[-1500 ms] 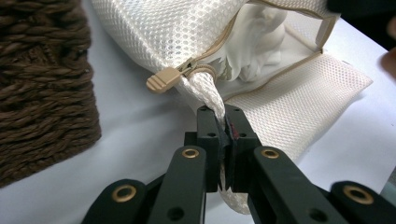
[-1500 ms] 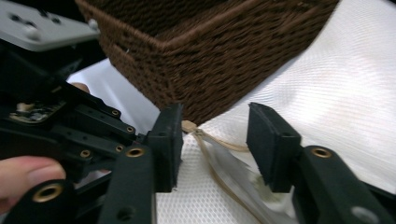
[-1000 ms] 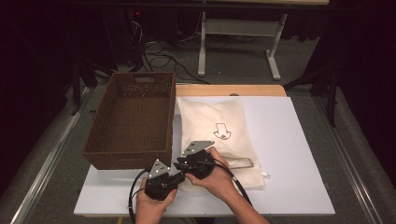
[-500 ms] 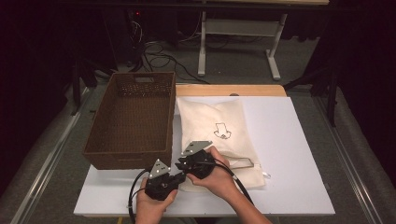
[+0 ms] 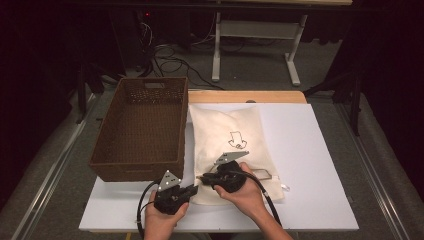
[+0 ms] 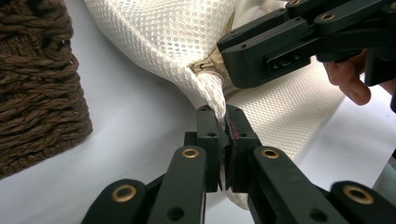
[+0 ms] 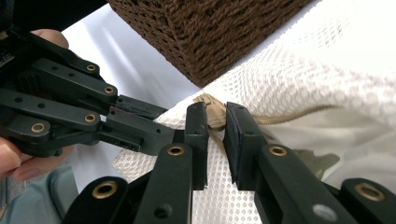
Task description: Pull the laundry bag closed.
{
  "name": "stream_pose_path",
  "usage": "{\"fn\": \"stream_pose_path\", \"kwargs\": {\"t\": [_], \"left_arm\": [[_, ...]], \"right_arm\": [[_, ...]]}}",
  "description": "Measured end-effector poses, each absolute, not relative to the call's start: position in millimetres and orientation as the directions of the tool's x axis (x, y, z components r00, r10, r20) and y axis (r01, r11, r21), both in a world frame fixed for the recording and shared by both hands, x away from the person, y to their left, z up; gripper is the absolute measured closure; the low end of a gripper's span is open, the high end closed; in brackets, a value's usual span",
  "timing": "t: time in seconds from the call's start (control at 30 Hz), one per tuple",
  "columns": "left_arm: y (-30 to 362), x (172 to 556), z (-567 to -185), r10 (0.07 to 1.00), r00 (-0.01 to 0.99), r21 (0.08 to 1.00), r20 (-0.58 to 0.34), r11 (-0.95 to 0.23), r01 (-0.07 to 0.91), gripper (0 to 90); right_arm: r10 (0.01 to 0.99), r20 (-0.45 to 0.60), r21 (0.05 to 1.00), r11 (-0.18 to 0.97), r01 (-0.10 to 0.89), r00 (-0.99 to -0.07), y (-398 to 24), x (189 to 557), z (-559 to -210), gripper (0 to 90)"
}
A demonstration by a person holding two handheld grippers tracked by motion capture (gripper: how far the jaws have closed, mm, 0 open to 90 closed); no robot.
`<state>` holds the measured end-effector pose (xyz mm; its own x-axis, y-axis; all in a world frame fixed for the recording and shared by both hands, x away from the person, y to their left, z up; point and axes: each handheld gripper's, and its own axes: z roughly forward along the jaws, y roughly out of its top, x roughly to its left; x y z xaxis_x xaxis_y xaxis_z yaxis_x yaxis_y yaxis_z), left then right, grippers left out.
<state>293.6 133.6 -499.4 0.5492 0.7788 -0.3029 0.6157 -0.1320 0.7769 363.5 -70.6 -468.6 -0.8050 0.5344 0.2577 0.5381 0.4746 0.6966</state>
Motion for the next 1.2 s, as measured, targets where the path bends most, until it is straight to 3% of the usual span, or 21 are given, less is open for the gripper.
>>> {"fn": "stream_pose_path", "kwargs": {"t": [0.2, 0.43, 0.57, 0.7, 0.87, 0.97, 1.2], "left_arm": [[136, 294, -499, 0.777, 0.549, 0.778, -0.308, -0.126, 0.616, 86.7], [136, 294, -499, 0.775, 0.553, 0.778, -0.306, -0.131, 0.614, 86.7], [138, 294, -499, 0.776, 0.55, 0.778, -0.309, -0.126, 0.616, 86.7], [141, 294, -501, 0.777, 0.544, 0.774, -0.317, -0.12, 0.621, 86.6], [144, 294, -501, 0.774, 0.538, 0.772, -0.333, -0.104, 0.627, 86.4], [144, 295, -501, 0.773, 0.54, 0.771, -0.333, -0.106, 0.628, 86.3], [144, 296, -502, 0.773, 0.543, 0.77, -0.328, -0.114, 0.628, 86.2]], "right_arm": [[0.553, 0.261, 0.724, 0.429, 0.54, -0.791, -74, 360, -458, 84.2], [0.566, 0.347, 0.698, 0.377, 0.609, -0.748, -80, 368, -459, 70.5], [0.561, 0.412, 0.677, 0.338, 0.654, -0.717, -75, 370, -465, 70.8], [0.608, 0.413, 0.682, 0.287, 0.673, -0.678, -72, 370, -467, 73.0], [0.62, 0.474, 0.661, 0.218, 0.718, -0.625, -72, 372, -469, 69.0], [0.609, 0.517, 0.633, 0.201, 0.748, -0.601, -70, 373, -472, 69.7], [0.58, 0.593, 0.578, 0.176, 0.797, -0.558, -69, 374, -476, 80.4]]}}
